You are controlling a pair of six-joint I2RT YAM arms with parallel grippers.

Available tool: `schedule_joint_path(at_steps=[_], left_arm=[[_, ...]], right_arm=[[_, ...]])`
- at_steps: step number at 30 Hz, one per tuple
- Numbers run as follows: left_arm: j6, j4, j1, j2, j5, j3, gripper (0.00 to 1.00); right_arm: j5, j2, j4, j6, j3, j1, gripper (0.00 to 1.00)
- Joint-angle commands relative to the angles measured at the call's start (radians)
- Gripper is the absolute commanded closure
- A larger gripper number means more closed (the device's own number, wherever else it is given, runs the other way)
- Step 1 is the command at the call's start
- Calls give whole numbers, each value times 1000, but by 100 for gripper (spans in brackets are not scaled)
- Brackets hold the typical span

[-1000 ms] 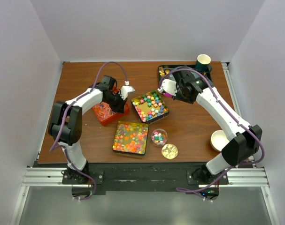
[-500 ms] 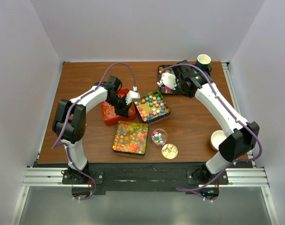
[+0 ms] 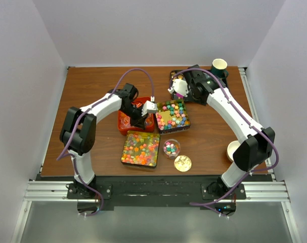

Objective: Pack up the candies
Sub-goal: Move the storage box to the center of the board, then scoop the fake candies from the storage box.

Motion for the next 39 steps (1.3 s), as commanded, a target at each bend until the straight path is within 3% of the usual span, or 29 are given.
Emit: schedule_joint_path(at_steps=[1,2,3,4,8,11,12,14,15,18,20,21,22,25,29,39], left_arm=[[46,21,-13,-23,144,65,84],[33,27,-13,-28,144,70,78],[1,43,-13,-38,139,70,66],[-14,53,-12,-48,126,68,62],[-57,87,-9,-95,104,38,55],[-291,248,45,-135,150,1,54],[-538,433,71,-144,168,-21,52],[-827,669,155,-158,233,-106,50],[-1110,940,177,-155,250,-140,49],[-1493,1291,214,-95,325,-196,48],[-1659,1445,214,-43,371,-217,47],[-1841,1638,214,-26,375,-232,45],[-1916,1720,211,-11,386,-246,44],[-1972,1733,195,41,429,-211,41],[-1992,1724,189,78,423,-191,39],[-1927,1623,157,130,398,-153,43]], right_arm=[[24,-13,28,4,22,0,100],[26,-13,30,2,17,0,100],[24,-13,30,4,16,-3,100],[21,-13,30,2,14,-5,100],[9,-14,28,5,8,-13,100],[-43,-28,22,10,4,-17,100],[-87,-34,19,11,4,-20,100],[-137,-59,28,16,-15,-22,100],[-154,-70,56,13,-30,-20,100],[-221,-87,90,19,-56,-22,100],[-284,-111,114,-5,-84,-20,100],[-305,-149,167,-18,-132,-20,100],[-345,-175,203,-45,-163,-20,100],[-367,-215,281,-87,-231,-3,100],[-367,-166,262,-84,-197,30,100],[-341,-77,283,-68,-150,105,100]])
